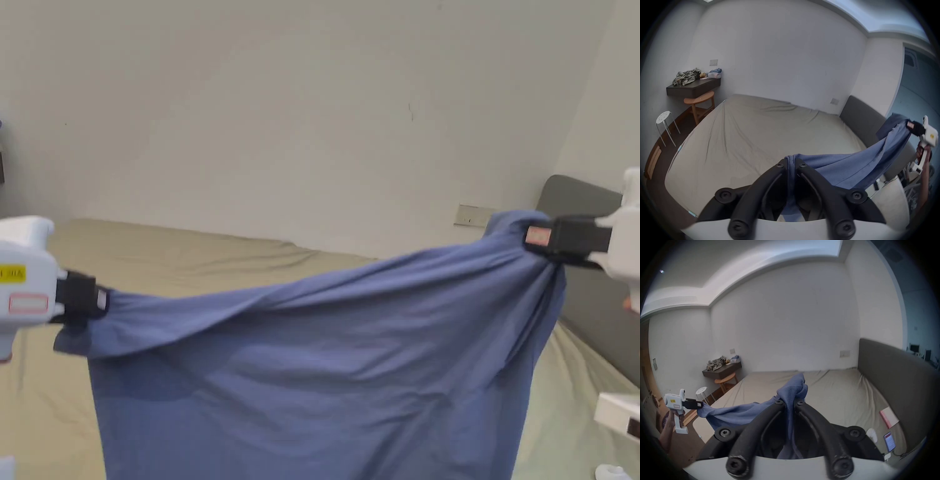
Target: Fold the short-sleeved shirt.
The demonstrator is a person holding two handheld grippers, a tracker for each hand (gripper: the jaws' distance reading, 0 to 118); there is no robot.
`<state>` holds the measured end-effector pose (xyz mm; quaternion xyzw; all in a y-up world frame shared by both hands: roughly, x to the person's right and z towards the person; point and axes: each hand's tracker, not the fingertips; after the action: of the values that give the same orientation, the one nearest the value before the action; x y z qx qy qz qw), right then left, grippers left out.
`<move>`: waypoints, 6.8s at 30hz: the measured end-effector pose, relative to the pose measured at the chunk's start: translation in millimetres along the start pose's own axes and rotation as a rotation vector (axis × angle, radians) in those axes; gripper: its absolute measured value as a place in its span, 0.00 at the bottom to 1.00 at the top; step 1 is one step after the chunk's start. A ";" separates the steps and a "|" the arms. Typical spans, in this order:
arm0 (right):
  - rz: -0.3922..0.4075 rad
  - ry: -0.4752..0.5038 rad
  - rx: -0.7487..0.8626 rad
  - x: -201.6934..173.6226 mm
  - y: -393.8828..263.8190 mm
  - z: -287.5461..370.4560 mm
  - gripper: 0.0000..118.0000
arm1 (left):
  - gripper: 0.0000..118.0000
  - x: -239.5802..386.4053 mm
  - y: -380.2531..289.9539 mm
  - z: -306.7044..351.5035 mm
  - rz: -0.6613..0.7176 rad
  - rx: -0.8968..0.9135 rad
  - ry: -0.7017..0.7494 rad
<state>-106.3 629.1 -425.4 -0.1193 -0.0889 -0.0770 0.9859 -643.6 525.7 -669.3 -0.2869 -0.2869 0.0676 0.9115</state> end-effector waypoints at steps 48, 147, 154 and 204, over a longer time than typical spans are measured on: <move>0.177 -0.244 -0.003 39.7 123.5 -200.1 0.05 | 0.06 56.0 229.9 -178.1 -0.193 0.159 0.097; -0.212 -0.175 -0.664 53.4 -468.5 -4.2 0.68 | 0.52 -18.3 -327.0 -137.9 -0.221 -0.857 -0.050; -0.271 -0.154 -0.678 52.8 -462.6 -14.4 0.20 | 0.10 -25.2 -305.4 -140.2 -0.016 -0.765 -0.063; -0.127 -0.413 -0.779 83.5 -462.6 -134.1 0.74 | 0.06 5.7 -256.6 -271.9 -0.100 -0.606 0.148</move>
<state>-84.1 140.8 -435.0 -0.4891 -0.2556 -0.1397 0.8222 -496.7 183.6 -704.8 -0.5350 -0.2409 -0.0871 0.8051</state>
